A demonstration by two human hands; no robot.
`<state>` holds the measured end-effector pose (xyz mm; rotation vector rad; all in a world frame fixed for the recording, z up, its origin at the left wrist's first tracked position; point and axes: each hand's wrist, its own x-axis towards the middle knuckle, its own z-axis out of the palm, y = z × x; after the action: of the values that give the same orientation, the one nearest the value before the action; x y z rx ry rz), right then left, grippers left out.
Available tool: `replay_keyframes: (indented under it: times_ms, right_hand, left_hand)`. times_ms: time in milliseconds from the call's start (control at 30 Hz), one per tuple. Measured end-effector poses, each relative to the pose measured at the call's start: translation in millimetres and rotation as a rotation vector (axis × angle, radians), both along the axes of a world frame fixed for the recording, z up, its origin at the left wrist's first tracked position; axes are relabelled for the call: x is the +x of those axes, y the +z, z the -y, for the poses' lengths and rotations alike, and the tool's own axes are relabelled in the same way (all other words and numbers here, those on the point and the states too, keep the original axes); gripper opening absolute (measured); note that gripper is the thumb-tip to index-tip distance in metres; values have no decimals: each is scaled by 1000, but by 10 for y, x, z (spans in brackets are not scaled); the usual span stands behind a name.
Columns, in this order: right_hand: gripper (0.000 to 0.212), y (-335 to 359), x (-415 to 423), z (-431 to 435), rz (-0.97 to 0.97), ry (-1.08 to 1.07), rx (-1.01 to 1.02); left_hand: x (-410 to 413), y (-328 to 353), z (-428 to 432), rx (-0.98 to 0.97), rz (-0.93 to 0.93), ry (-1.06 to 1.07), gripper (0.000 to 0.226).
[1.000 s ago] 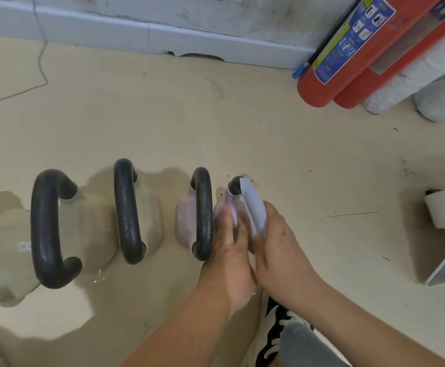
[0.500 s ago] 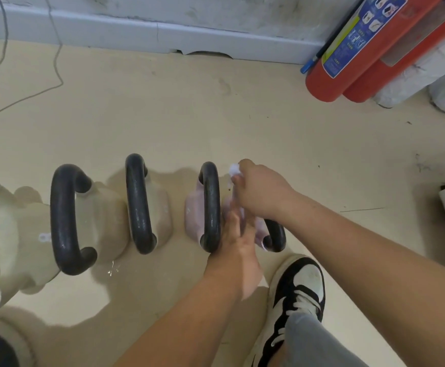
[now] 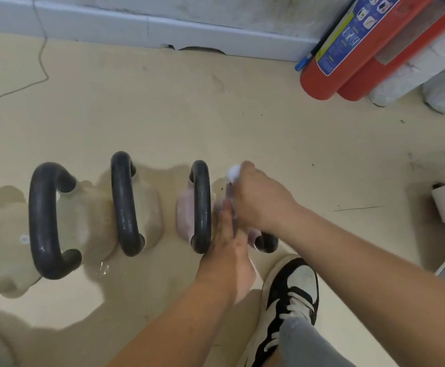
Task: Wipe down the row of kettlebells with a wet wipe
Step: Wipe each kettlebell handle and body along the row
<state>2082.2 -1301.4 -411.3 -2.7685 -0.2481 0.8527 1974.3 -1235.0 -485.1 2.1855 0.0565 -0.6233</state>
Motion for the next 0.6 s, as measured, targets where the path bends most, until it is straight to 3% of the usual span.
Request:
replay_keyframes:
  times_ms: [100,200,267,400,500,600]
  right_hand:
    - [14,144,452,-359,-25,192,-332]
    - [18,53,502,-383,-62,179,-369]
    - [23,36,440,-308,-44,102,-215]
    - [41,-23,-111,58,122,-195,307]
    - [44,-126,-683,355,168,-297,492]
    - [59,-253,-1032,470,159,-343,606]
  left_hand:
    - [-5,15,-27,36,2,-18,102]
    - [11,-3,-46,36,12,-34,103]
    - [3,-16,-70,39,10,-44,105]
    - [25,-32,-53,76,36,-88,106]
    - [19,-112,-40,205,84,-174,95]
    - [90,-6,-51,174,91,-234,99]
